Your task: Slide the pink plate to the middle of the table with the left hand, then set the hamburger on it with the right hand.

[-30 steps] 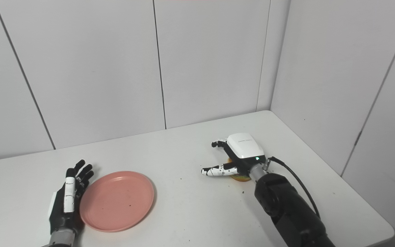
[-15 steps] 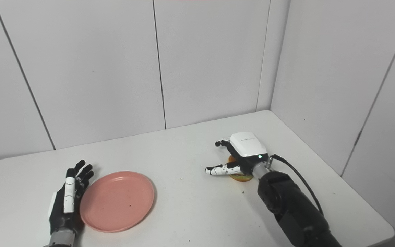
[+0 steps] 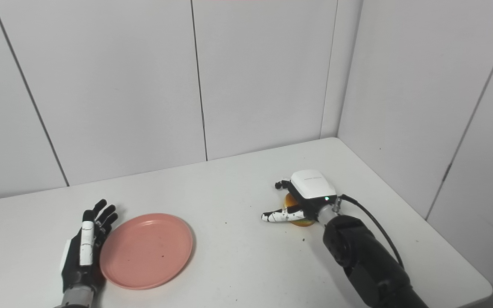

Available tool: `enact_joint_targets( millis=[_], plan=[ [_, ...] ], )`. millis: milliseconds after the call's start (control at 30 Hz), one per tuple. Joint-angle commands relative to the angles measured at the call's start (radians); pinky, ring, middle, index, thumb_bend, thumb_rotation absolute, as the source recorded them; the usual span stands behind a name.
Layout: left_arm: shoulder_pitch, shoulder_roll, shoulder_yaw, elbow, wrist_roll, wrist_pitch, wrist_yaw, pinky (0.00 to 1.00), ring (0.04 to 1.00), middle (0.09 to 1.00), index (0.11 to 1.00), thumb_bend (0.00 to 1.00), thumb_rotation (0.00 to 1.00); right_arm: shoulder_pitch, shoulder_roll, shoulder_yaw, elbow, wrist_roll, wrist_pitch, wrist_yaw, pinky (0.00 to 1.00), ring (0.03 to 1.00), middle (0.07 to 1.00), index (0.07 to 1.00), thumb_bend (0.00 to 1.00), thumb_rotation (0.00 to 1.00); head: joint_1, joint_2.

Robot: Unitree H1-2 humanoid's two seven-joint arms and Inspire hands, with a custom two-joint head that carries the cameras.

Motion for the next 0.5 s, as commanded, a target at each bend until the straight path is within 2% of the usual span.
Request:
enact_joint_targets(
  millis=[0,367,467],
  plan=[
    [0.026,-0.005,-0.003,0.0,-0.004,0.036,0.003,1.0,0.894,0.867,0.854,0.86,0.88,-0.046,-0.033,-0.003,-0.002,0.005,0.018,-0.021,0.72,0.755,0.759,0.734,0.88,0.85,0.003,0.002],
    [0.034,-0.004,-0.006,-0.017,-0.005,0.048,-0.001,1.0,0.902,0.882,0.856,0.86,0.88,-0.051,-0.035,0.023,0.04,0.016,0.022,-0.022,0.71,0.746,0.758,0.726,0.87,0.82,0.007,0.009],
    [0.036,-0.006,-0.005,-0.02,-0.009,0.053,0.0,1.0,0.9,0.88,0.854,0.87,0.87,-0.047,-0.03,0.02,0.046,0.03,0.028,-0.017,0.65,0.738,0.765,0.725,0.86,0.78,0.009,0.01]
  ],
)
